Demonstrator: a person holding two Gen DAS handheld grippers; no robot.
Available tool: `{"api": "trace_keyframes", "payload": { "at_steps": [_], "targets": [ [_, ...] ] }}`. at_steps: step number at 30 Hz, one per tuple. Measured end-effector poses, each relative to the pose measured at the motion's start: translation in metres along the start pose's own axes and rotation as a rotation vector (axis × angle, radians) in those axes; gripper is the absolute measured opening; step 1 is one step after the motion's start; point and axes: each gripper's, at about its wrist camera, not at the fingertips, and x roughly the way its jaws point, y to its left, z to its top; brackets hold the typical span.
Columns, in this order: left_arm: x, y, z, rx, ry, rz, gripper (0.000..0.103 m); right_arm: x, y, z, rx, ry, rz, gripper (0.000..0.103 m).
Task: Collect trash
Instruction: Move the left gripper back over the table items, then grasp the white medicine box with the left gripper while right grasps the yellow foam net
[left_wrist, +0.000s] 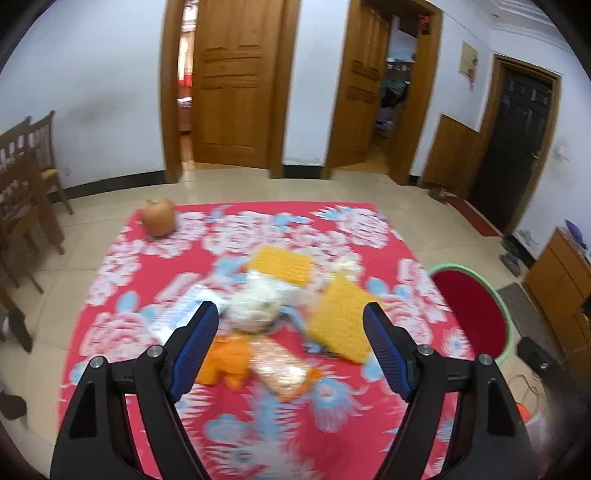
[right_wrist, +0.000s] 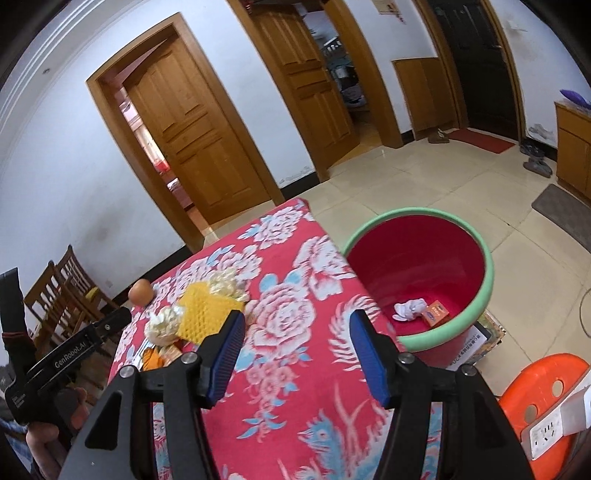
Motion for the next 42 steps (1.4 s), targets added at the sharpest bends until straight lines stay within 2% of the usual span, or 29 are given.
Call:
{"api": "trace_keyframes", "payload": {
  "at_steps": [6, 9, 16, 19, 22, 25, 31, 38, 42],
  "targets": [
    [-0.002, 0.053, 0.002, -0.032, -0.008, 0.11, 0.08, 0.009, 0.02, -0.005, -0.025, 0.037, 0.016, 0.063],
    [0.003, 0.073, 0.001, -0.051, -0.005, 0.141, 0.08, 0.016, 0.026, -0.008, -0.036, 0.06, 0.017, 0.063],
    [0.026, 0.102, -0.01, -0.096, 0.049, 0.151, 0.08, 0.034, 0.047, -0.012, -0.076, 0.095, 0.023, 0.063],
    [0.042, 0.107, -0.013, -0.072, 0.075, 0.151, 0.08, 0.044, 0.054, -0.013, -0.088, 0.112, 0.019, 0.065],
    [0.059, 0.113, -0.012, -0.038, 0.114, 0.181, 0.08, 0.052, 0.057, -0.013, -0.075, 0.12, 0.02, 0.068],
    [0.07, 0.117, -0.009, -0.024, 0.132, 0.169, 0.08, 0.063, 0.061, -0.013, -0.074, 0.135, 0.006, 0.068],
    [0.097, 0.118, -0.002, 0.004, 0.189, 0.1, 0.08, 0.089, 0.071, -0.01, -0.075, 0.173, 0.006, 0.069],
    [0.127, 0.101, -0.01, 0.096, 0.255, 0.07, 0.08, 0.126, 0.077, -0.016, -0.074, 0.239, 0.02, 0.072],
    [0.137, 0.099, -0.011, 0.108, 0.264, 0.078, 0.08, 0.146, 0.076, -0.02, -0.075, 0.27, 0.005, 0.072]
  ]
}}
